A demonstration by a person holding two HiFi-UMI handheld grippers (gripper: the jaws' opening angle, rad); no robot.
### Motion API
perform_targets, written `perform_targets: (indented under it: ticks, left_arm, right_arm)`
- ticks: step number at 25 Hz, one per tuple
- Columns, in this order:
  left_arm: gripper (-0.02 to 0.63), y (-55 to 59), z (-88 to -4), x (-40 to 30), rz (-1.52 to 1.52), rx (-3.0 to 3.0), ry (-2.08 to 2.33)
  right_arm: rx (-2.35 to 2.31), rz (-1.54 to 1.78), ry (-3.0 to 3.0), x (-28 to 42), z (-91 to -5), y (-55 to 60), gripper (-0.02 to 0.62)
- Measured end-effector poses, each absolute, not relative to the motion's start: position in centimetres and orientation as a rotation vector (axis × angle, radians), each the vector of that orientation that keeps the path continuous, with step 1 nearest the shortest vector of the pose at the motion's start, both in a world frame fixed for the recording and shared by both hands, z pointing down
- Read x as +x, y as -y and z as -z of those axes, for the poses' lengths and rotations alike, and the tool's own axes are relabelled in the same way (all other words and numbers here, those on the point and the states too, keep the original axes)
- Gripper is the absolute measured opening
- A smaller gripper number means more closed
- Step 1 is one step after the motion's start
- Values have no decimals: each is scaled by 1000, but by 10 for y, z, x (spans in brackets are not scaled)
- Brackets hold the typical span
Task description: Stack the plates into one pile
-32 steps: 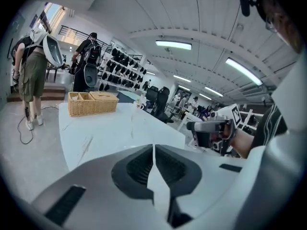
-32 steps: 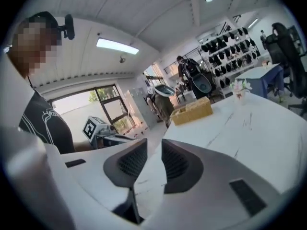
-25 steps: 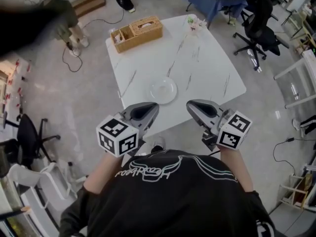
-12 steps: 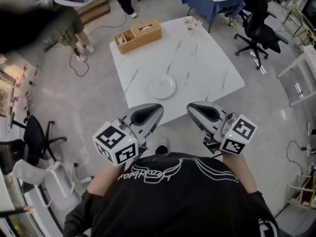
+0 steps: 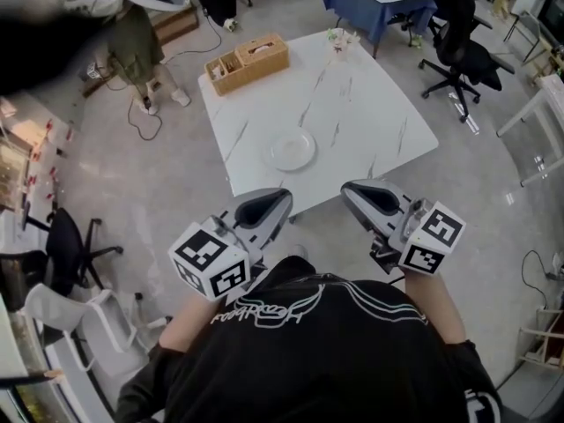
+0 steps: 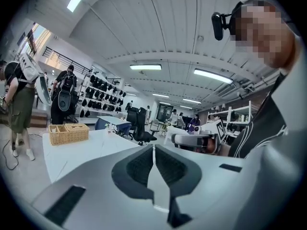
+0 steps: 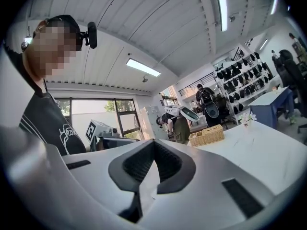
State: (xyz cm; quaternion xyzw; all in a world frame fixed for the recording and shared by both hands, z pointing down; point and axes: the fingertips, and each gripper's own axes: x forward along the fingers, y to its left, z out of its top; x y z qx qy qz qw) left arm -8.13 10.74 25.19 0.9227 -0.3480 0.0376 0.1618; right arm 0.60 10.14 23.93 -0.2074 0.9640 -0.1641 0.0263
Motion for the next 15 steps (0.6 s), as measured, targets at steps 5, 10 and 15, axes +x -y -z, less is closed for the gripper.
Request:
perform_targets:
  ticks: [5, 10, 15]
  left_arm:
    - [34, -104, -256, -80, -101, 2620, 1000]
    - [34, -102, -255, -77, -109, 2630, 1013]
    - [34, -102, -260, -67, -137, 2627, 1010]
  right_arm:
    - [-675, 473, -3009, 4, -248, -101, 26]
    - [-702, 448, -3018, 8, -249, -100, 26]
    - [-715, 464, -3010, 19, -251, -99, 26]
